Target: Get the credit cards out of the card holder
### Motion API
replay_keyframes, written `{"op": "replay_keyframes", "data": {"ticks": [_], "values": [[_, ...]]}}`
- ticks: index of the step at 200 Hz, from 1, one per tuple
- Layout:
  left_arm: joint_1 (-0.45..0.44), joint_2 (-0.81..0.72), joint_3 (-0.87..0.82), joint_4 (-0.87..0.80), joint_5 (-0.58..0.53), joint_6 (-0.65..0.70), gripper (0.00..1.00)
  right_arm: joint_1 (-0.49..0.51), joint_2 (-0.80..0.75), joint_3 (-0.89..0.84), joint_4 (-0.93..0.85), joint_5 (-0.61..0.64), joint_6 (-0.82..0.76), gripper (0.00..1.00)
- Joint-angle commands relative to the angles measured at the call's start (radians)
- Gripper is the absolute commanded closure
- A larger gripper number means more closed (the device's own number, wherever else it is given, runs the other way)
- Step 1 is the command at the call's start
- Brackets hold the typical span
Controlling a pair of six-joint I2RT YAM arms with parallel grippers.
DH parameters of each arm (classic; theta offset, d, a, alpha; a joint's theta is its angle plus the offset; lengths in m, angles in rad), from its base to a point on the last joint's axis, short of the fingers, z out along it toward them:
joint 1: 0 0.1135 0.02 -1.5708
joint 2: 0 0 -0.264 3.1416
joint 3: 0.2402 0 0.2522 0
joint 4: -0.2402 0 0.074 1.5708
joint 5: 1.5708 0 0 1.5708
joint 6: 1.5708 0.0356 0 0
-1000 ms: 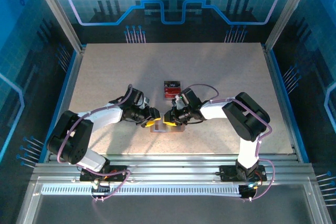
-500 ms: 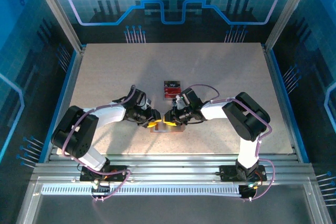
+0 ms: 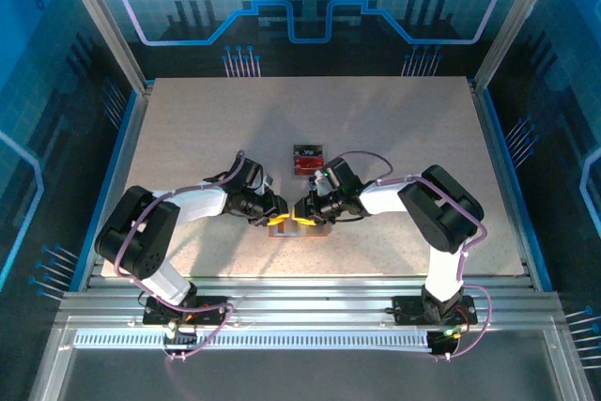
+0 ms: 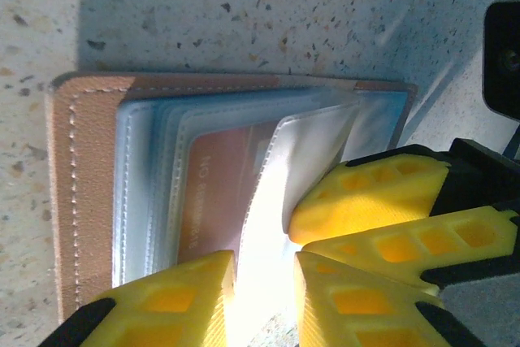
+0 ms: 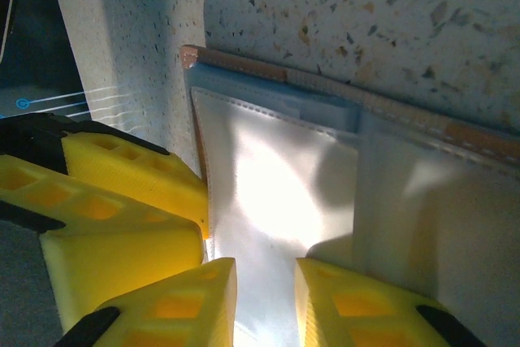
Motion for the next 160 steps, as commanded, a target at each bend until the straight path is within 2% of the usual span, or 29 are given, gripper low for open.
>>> {"op": "replay_keyframes", "data": {"ticks": [1, 67, 89, 160], "values": [[-0.010, 0.010, 0.024, 0.011, 0.035, -0.014, 0.75, -0.013, -0.061, -0.008, -0.055, 0.010, -0.002, 0.73], [-0.014, 0.004, 0.072, -0.013, 0.049, -0.002, 0.74, -0.021, -0.190, 0.079, -0.366, 0.128, -0.120, 0.72], [-0.037, 0.012, 0.104, -0.020, 0.053, 0.000, 0.70, -0.033, -0.253, 0.090, -0.451, 0.175, -0.154, 0.72], [-0.125, 0.105, 0.216, -0.017, 0.037, -0.010, 0.61, -0.121, -0.451, 0.067, -0.576, 0.230, -0.200, 0.71]]}}
